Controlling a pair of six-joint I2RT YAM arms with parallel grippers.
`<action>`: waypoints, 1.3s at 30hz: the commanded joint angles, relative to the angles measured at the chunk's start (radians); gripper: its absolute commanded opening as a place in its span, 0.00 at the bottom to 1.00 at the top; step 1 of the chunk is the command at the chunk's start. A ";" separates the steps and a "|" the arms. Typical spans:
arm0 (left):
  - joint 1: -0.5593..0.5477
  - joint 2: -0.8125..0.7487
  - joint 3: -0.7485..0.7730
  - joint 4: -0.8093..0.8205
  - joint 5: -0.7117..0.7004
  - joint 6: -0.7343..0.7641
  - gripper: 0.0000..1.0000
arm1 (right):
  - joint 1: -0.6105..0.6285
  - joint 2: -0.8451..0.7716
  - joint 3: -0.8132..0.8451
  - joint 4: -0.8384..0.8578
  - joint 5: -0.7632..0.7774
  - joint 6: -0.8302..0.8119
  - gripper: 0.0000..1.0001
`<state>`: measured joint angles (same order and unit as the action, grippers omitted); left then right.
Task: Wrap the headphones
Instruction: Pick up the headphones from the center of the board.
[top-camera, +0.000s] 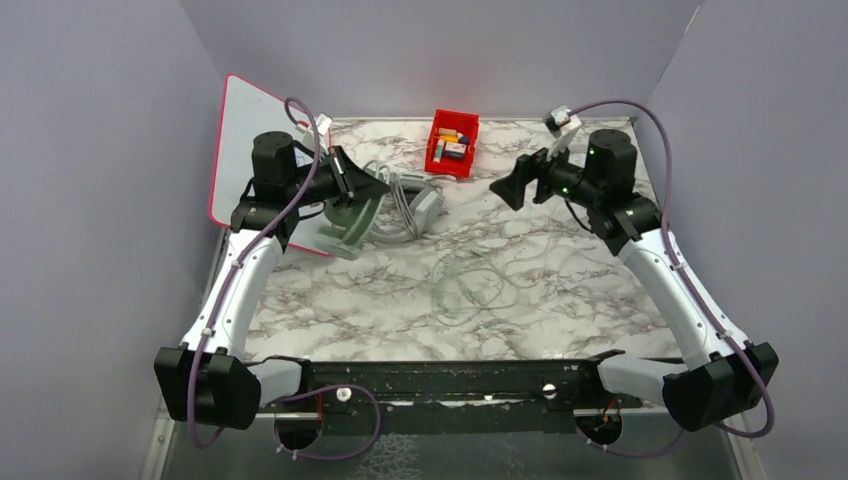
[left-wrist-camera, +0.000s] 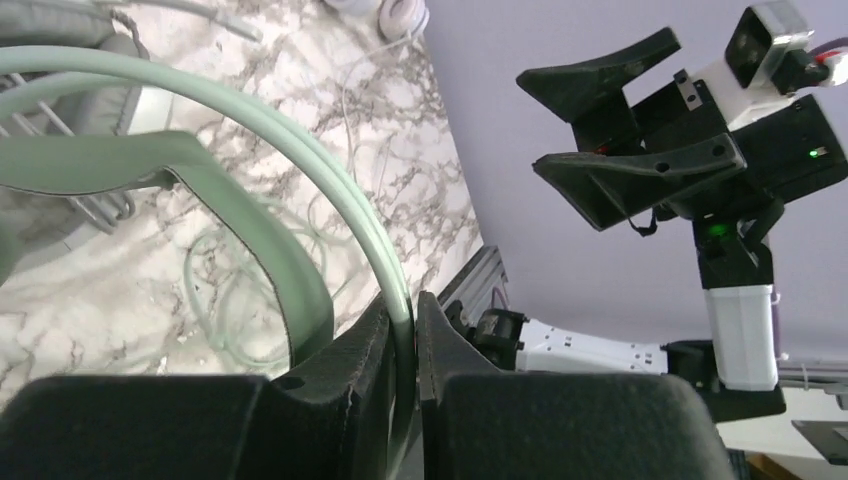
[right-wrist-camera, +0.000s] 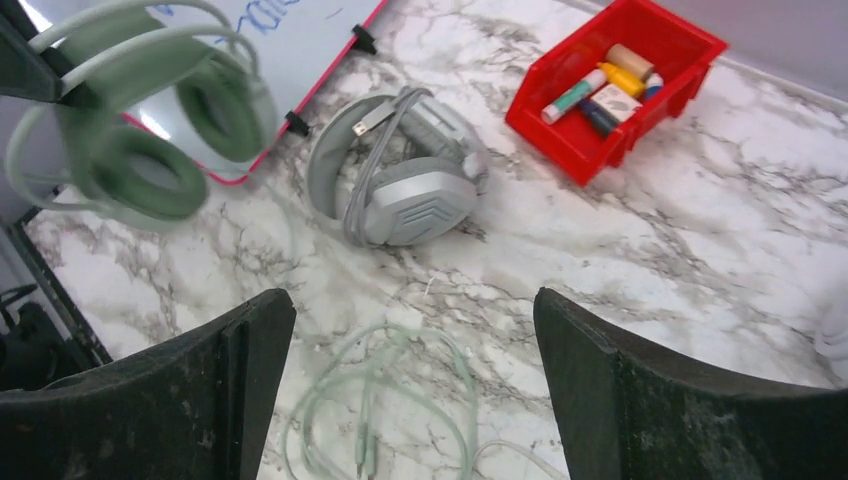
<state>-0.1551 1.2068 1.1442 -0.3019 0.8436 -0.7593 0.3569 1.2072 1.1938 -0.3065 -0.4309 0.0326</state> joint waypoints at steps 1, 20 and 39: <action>0.023 -0.021 0.004 0.238 0.104 -0.156 0.00 | -0.129 -0.022 -0.021 0.051 -0.126 0.065 0.95; -0.034 -0.076 -0.053 0.584 0.171 -0.473 0.00 | 0.211 0.139 -0.415 0.850 -0.116 0.236 1.00; -0.072 -0.101 -0.074 0.666 0.196 -0.535 0.00 | 0.386 0.447 -0.346 1.367 0.220 0.352 0.86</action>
<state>-0.2207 1.1461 1.0809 0.2623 1.0111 -1.2720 0.7406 1.6276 0.7998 0.9035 -0.2882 0.3447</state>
